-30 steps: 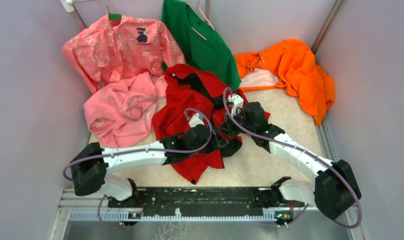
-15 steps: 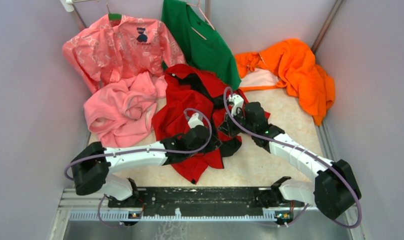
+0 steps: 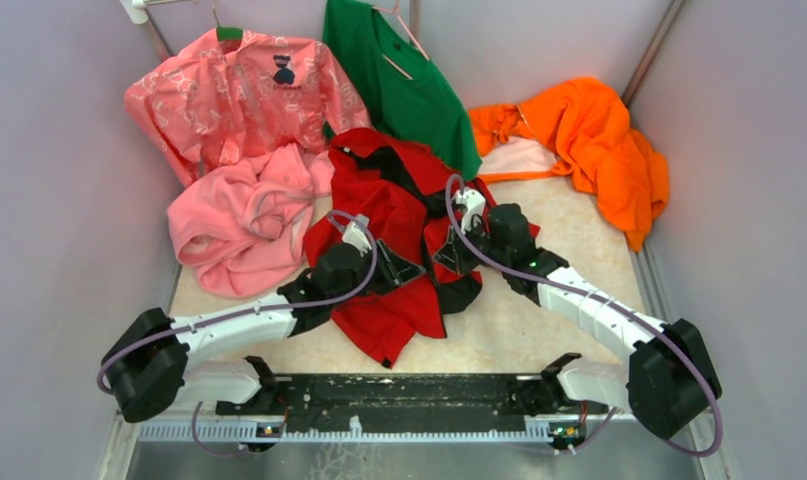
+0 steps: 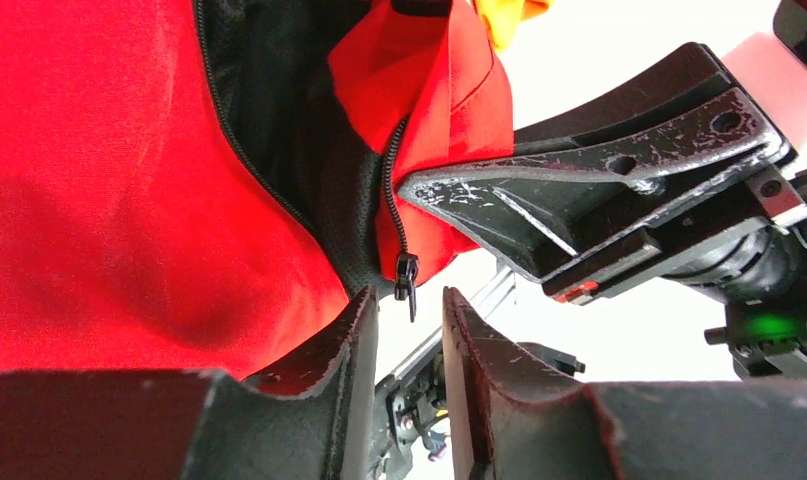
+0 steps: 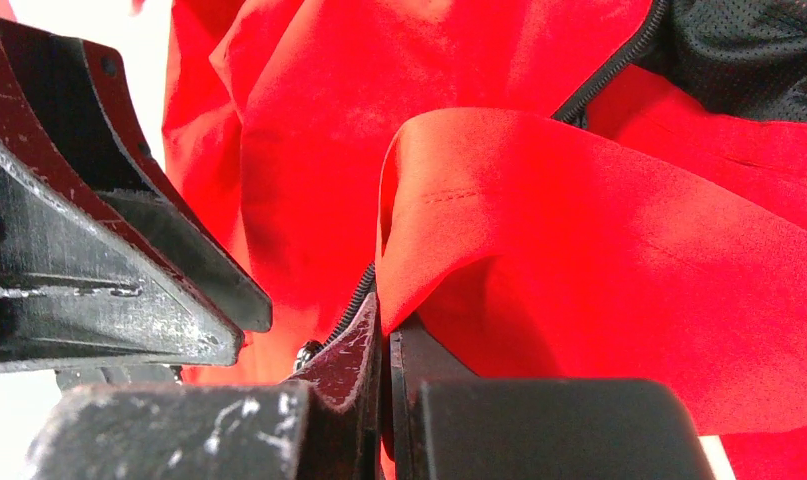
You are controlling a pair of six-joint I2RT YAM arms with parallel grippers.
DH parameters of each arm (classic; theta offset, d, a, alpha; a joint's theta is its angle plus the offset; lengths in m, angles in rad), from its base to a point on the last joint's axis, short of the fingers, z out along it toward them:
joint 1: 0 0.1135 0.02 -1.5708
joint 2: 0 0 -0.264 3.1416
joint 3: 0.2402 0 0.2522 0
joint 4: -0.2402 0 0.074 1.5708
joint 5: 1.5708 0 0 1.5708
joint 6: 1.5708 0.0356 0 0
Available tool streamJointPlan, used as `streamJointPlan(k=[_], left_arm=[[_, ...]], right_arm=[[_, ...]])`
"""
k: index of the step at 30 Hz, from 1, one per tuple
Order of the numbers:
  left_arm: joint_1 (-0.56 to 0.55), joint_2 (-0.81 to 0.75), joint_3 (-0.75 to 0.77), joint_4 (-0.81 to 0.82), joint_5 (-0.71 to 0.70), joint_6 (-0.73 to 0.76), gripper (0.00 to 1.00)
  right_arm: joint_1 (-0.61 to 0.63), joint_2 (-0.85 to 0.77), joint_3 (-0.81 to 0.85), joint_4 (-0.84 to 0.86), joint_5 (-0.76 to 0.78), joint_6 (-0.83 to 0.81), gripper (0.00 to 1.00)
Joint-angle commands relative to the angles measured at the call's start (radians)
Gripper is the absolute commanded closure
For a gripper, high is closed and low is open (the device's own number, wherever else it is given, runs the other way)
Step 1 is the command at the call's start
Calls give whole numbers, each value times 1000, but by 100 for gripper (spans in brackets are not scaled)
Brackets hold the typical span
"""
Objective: Zip up the jacket
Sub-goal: Adjust the zipper on the jacket.
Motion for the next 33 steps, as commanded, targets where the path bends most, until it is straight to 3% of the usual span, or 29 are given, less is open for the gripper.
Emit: streamJointPlan(k=[1, 5, 8, 11, 16, 20, 22, 28, 33], left_arm=[[37, -33, -44, 117, 132, 2, 63], [67, -58, -71, 217, 230, 159, 54], [68, -67, -17, 138, 327, 340, 45], [63, -55, 47, 64, 424, 382, 44], [62, -57, 32, 62, 437, 192, 44], [59, -57, -153, 323, 393, -139, 41], [58, -45, -186, 374, 385, -171, 40], [24, 3, -145, 315, 305, -161, 38], [6, 131, -142, 483, 320, -206, 38]], right_arm=[[10, -8, -7, 49, -37, -22, 100], [10, -12, -10, 45, -40, -47, 100], [11, -13, -13, 46, -31, -61, 100], [12, -9, -14, 48, -33, -66, 100], [17, 2, -12, 49, -33, -70, 100], [17, 6, -12, 51, -37, -65, 100], [17, 9, -12, 52, -40, -62, 100], [17, 14, -12, 57, -50, -57, 100], [17, 13, -12, 55, -54, -58, 100]])
